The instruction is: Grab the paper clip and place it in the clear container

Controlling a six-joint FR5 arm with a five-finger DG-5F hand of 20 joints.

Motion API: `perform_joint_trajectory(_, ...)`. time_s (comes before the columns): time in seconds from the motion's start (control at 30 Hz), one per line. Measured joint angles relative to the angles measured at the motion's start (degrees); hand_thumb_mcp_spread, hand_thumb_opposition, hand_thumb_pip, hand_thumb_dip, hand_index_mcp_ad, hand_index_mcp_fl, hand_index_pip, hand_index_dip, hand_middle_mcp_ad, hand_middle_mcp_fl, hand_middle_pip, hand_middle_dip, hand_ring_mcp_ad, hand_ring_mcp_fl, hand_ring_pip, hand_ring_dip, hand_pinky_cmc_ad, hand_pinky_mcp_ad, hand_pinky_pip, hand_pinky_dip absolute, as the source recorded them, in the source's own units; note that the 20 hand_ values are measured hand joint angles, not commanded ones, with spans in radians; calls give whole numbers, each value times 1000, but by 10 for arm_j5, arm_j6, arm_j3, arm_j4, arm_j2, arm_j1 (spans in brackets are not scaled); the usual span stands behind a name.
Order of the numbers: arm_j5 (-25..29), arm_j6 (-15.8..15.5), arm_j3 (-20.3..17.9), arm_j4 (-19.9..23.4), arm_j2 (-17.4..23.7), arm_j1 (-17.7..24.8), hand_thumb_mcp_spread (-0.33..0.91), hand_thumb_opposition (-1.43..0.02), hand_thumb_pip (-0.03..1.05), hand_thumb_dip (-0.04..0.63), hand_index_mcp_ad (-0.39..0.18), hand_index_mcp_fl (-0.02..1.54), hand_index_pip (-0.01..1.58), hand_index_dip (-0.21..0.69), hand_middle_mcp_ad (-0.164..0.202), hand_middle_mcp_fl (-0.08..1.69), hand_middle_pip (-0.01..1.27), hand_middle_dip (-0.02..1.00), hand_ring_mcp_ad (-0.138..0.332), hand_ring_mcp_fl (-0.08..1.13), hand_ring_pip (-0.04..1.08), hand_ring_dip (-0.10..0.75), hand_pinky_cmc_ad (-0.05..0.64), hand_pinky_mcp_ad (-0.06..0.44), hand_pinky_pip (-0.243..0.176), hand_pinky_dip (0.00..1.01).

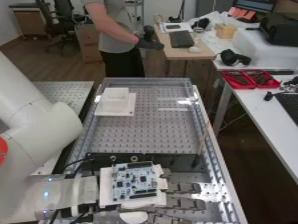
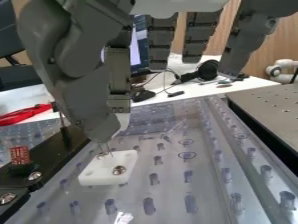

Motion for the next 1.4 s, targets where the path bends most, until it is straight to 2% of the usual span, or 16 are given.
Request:
perform_joint_trajectory(0.47, 0, 4, 3, -3, -6, 4, 408, -850, 721, 274, -208, 269, 1417, -23, 33, 24, 129, 183, 113, 0, 98, 101, 321, 276, -61, 396)
perform_joint_trajectory(1.4, 12, 28, -9, 11, -3, 7, 408, -820, 721, 272, -208, 326, 1443, -30, 33, 24, 129, 183, 113, 2, 105, 101, 323, 274, -61, 400)
